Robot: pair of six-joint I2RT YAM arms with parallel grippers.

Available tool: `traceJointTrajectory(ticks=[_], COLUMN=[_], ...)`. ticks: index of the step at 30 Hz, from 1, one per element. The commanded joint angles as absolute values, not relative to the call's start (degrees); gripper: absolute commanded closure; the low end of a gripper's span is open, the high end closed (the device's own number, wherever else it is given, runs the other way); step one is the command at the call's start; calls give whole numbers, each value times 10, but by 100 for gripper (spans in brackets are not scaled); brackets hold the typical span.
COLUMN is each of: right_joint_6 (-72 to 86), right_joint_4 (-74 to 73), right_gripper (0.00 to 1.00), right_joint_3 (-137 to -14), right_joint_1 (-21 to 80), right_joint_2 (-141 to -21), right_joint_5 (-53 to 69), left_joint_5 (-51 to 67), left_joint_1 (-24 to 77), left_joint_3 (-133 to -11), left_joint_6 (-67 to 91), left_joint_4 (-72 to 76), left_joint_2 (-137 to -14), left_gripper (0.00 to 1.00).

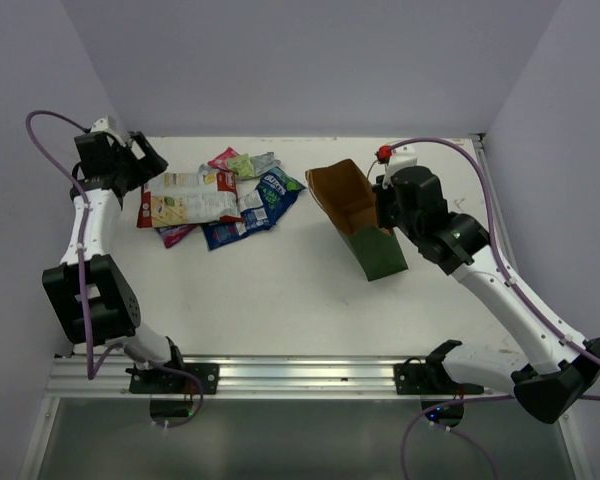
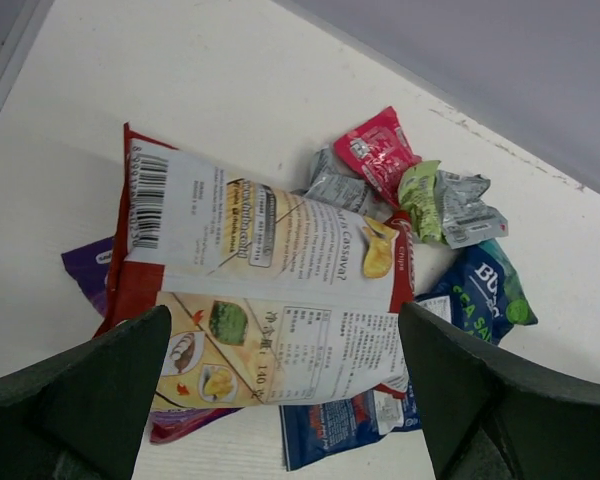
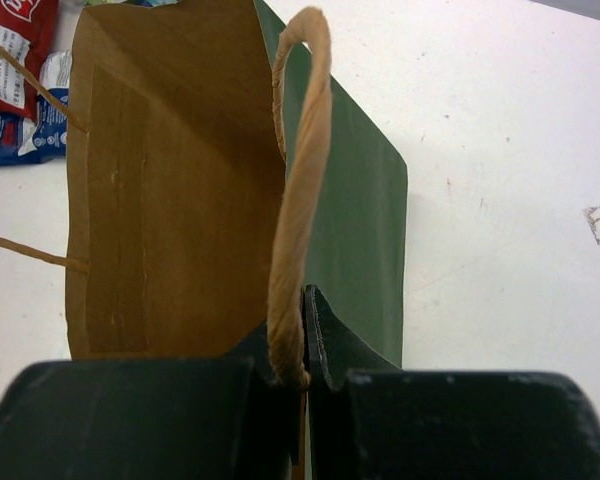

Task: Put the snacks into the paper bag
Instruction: Pick up the snack from the center of the board.

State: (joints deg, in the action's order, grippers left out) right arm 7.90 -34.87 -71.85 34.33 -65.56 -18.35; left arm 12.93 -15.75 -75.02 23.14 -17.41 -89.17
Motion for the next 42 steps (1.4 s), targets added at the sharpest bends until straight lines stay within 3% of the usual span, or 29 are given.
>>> traceJointTrajectory(ticks=[1, 9, 26, 33, 42], right_joint_6=[82, 77, 73, 70, 70], right_joint_4=[-345, -347, -354, -357, -361], right_gripper=[100, 100, 100, 100, 100], right_joint_3=[-725, -727, -745, -748, -753], right_joint_1=[342, 343, 342, 343, 343], right_joint_2=[-647, -655, -686, -695, -700], right_joint_5=[-173, -175, -174, -178, -178], left_joint_5=[177, 253, 384, 431, 470], left_joint_1=[-194, -280, -288, -287, -287], left_joint_3=[-773, -841, -901, -889, -871], left_joint_6=[194, 99, 113, 123, 134], left_joint_4=[-218, -281, -272, -255, -237], left_joint_2=[-927, -1024, -1166, -1180, -1173], left_gripper=[0, 0, 4, 13, 45])
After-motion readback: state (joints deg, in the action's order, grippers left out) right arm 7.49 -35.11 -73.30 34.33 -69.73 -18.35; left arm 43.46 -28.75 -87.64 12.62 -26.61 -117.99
